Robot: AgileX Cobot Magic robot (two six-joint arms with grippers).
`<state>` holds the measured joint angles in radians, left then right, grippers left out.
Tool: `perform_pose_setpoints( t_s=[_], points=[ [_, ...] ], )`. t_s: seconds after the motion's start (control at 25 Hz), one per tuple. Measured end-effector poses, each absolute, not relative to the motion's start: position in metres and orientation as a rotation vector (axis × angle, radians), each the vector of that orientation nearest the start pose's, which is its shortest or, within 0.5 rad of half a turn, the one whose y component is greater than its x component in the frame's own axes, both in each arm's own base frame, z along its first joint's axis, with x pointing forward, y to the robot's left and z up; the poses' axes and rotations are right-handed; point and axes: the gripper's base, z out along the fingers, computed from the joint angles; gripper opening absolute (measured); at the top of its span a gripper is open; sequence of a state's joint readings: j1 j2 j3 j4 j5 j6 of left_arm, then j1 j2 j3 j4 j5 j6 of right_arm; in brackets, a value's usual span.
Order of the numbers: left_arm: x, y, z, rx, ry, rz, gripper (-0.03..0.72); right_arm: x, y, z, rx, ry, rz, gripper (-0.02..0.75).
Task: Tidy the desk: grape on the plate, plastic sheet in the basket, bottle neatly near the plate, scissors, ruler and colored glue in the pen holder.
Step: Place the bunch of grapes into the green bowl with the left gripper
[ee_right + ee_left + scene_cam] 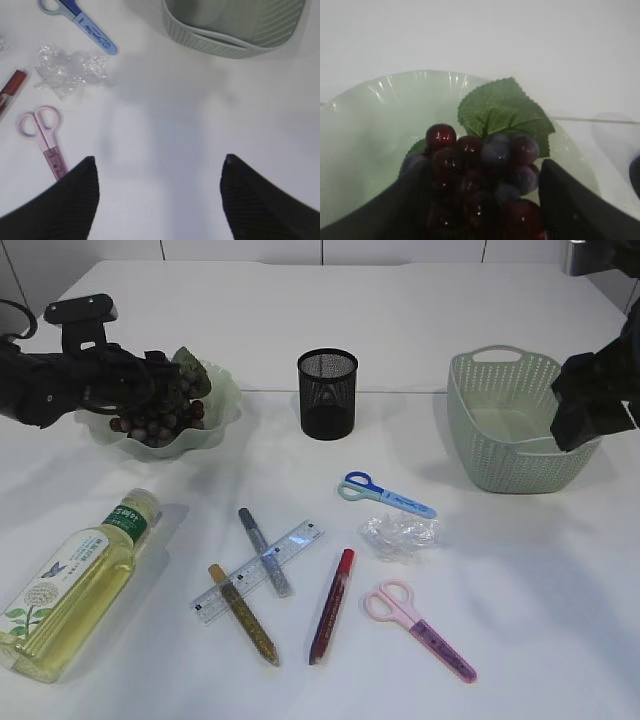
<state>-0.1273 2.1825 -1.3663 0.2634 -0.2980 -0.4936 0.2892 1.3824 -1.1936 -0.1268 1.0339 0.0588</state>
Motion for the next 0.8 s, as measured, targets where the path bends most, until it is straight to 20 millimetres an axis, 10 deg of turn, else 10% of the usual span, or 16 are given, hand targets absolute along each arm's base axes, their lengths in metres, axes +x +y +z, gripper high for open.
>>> perform_pose_setpoints(
  t_s=[0.8],
  points=[
    [0.418, -0.042, 0.240, -0.123, 2.348, 0.003, 0.497, 0.270, 0.070, 0.317, -0.369, 2.683, -0.070, 0.585]
  ],
)
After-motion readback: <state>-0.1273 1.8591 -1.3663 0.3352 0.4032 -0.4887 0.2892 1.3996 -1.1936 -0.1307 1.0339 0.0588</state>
